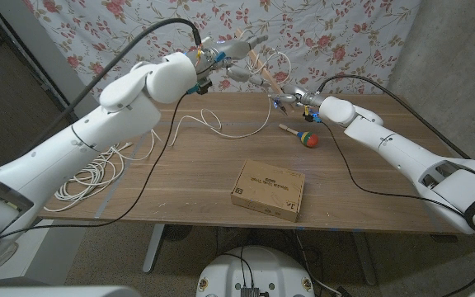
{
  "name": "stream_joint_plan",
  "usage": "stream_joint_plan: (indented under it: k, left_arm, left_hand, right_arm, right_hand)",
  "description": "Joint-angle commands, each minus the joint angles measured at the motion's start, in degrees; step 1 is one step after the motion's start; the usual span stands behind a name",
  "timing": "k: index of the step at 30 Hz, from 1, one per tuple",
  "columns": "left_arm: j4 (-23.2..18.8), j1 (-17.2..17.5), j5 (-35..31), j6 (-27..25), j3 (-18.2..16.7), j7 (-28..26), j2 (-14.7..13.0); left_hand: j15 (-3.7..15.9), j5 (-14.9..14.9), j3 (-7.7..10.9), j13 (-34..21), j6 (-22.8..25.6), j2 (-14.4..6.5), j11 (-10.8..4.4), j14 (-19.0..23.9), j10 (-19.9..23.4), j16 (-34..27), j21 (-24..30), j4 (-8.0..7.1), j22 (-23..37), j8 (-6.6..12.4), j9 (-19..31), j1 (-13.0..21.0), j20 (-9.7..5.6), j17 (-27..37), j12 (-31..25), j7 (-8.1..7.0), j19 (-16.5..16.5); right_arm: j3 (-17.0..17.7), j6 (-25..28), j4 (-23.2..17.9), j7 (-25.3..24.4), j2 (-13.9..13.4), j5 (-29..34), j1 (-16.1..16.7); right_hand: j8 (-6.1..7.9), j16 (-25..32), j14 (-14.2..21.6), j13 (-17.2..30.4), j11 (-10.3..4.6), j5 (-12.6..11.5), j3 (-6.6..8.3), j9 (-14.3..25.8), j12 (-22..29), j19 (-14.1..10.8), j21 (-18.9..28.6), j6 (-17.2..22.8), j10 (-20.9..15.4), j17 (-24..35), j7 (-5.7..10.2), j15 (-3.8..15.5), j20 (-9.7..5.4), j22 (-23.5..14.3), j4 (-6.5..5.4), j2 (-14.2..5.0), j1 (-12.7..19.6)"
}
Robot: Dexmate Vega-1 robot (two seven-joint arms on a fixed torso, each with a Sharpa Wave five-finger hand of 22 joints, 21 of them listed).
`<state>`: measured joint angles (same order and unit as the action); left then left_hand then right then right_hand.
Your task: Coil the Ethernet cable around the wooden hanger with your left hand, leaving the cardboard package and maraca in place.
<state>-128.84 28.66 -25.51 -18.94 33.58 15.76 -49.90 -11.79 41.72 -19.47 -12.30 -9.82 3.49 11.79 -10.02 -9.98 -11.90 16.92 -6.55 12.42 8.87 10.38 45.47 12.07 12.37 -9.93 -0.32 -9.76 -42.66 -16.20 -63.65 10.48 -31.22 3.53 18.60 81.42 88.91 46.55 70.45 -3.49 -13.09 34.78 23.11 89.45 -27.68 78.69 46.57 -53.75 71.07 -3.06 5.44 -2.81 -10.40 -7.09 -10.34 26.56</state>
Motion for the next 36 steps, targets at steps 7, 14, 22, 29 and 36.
stream_joint_plan:
  k: [7, 14, 22, 29, 36]
  left_arm:
    - [0.14, 18.21, -39.66, -8.93, 1.2, -38.65, 9.34]
    - [7.28, 20.36, -44.33, -7.28, 1.56, -56.77, 13.92]
    - [9.68, 22.59, -43.02, -4.71, 1.23, -63.57, 14.55]
    - [9.08, 25.11, -40.66, -3.93, -0.09, -64.03, 14.0]
    - [8.68, 26.98, -37.21, -2.4, -1.97, -64.38, 13.22]
  left_hand:
    - [-0.47, -2.17, 0.03, 1.28, -32.55, 0.83, -1.78, -30.69, -32.47, 2.25, -7.55, 0.7, -2.04, -0.18, 0.24, -7.24, 0.22, -1.8, 1.11, -4.68, -31.74]
    - [-0.38, -7.13, 0.25, 1.25, -32.57, -1.47, -2.12, -30.93, -32.45, 2.39, -6.94, 0.24, -1.63, -0.2, 0.18, -9.97, 0.27, -1.94, 1.1, -3.94, -31.01]
    - [-0.29, -7.99, 0.17, 1.15, -32.08, -1.69, -1.87, -28.73, -30.54, 1.35, -6.37, -0.02, -1.46, 0.09, 0.26, -10.27, 0.32, -1.74, -0.11, -3.58, -30.04]
    - [-0.25, -8.32, 0.18, 1.17, -30.92, -1.86, -2.06, -27.61, -29.36, 0.96, -5.88, -0.26, -1.35, 0.74, 0.26, -10.6, 0.3, -1.71, -0.81, -3.56, -29.09]
    - [-0.13, -9.06, 0.18, 1.24, -28.23, -1.92, -2.29, -24.61, -26.3, 0.13, -4.69, -0.54, -1.08, 1.92, 0.18, -11.08, 0.23, -1.74, -2.19, -3.93, -26.4]
  right_arm:
    - [-0.62, 1.33, 0.61, -0.87, 1.07, 0.86, -0.69]
    - [-0.83, 1.71, 0.35, -1.41, 1.32, 1.16, -0.75]
    - [-0.76, 3.04, -2.22, -2.01, 0.51, 1.7, 0.25]
    - [-0.36, 5.94, -6.31, -2.11, -0.76, 2.03, 1.72]
    - [-0.04, 9.29, -10.25, -2.71, -1.66, 2.73, 3.12]
  right_hand:
    - [0.46, 0.41, 0.0, -0.01, -0.2, 0.21, 0.23, 0.11, 0.28, 0.28, 0.38, 0.0, -0.6, -0.03, -0.46, 6.1, -1.61, -0.16, 0.08, 0.06, 0.49]
    - [0.46, 0.43, 0.05, 0.19, -0.32, 0.2, 0.22, 0.06, 0.4, 0.3, 0.4, 0.04, -0.52, -0.04, -0.47, 6.16, -1.64, -0.15, 0.09, 0.06, 0.52]
    - [0.52, 0.4, -0.08, -0.02, -0.31, 0.19, 0.21, 0.14, 0.31, 0.38, 0.4, 0.03, -0.64, -0.04, -0.49, 6.12, -1.64, -0.15, 0.08, 0.06, 0.53]
    - [0.54, 0.41, -0.14, 0.24, -0.33, 0.19, 0.19, 0.21, 0.46, 0.49, 0.42, -0.1, -0.37, -0.04, -0.53, 6.16, -1.58, -0.15, 0.08, 0.05, 0.57]
    - [0.54, 0.42, -0.14, 0.13, -0.37, 0.18, 0.14, 0.17, 0.4, 0.52, 0.46, -0.08, -0.23, -0.04, -0.48, 6.13, -1.66, -0.15, 0.06, 0.06, 0.6]
